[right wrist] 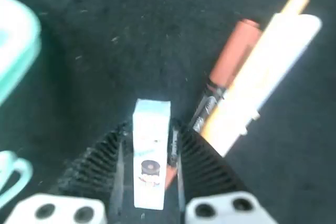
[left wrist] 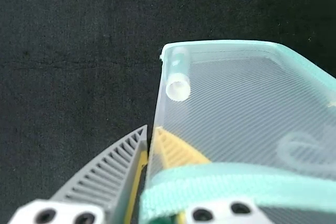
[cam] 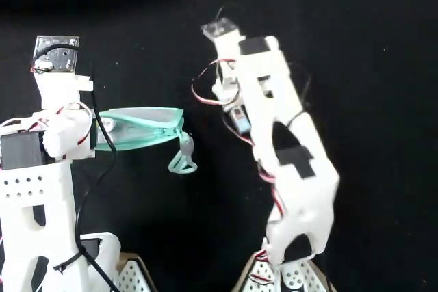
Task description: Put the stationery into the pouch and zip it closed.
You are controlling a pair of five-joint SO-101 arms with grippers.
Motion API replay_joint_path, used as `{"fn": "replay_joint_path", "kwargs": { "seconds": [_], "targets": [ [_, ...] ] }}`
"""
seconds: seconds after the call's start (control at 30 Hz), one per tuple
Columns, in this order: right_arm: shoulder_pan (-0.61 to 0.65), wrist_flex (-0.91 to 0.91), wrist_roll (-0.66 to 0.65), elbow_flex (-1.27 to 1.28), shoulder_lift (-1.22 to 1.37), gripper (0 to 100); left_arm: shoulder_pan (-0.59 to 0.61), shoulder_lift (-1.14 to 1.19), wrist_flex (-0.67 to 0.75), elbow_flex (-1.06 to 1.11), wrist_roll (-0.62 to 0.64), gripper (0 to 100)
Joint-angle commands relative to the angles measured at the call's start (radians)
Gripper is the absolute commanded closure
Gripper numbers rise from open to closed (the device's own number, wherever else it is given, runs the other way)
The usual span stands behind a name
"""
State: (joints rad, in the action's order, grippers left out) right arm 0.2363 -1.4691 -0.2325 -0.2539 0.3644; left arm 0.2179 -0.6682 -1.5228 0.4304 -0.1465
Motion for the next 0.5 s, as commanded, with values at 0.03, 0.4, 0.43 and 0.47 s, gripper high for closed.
{"fn": "replay_joint_path", "kwargs": {
  "seconds": [0.03, 0.4, 0.43, 0.47],
  "targets": [
    [0.005, -0.029, -0.008, 0.073, -0.358, 98.6, 0.016, 0.012, -0.002, 0.048, 0.008, 97],
    [0.189, 0.158, 0.069, 0.463, -1.081, 98.6, 0.013, 0.012, -0.002, 0.048, 0.006, 97],
    [0.224, 0.199, 0.081, 0.503, -1.141, 98.6, 0.015, 0.012, -0.002, 0.048, 0.006, 97],
    [0.258, 0.244, 0.087, 0.539, -1.198, 98.6, 0.016, 0.012, -0.002, 0.048, 0.006, 97]
  ]
}}
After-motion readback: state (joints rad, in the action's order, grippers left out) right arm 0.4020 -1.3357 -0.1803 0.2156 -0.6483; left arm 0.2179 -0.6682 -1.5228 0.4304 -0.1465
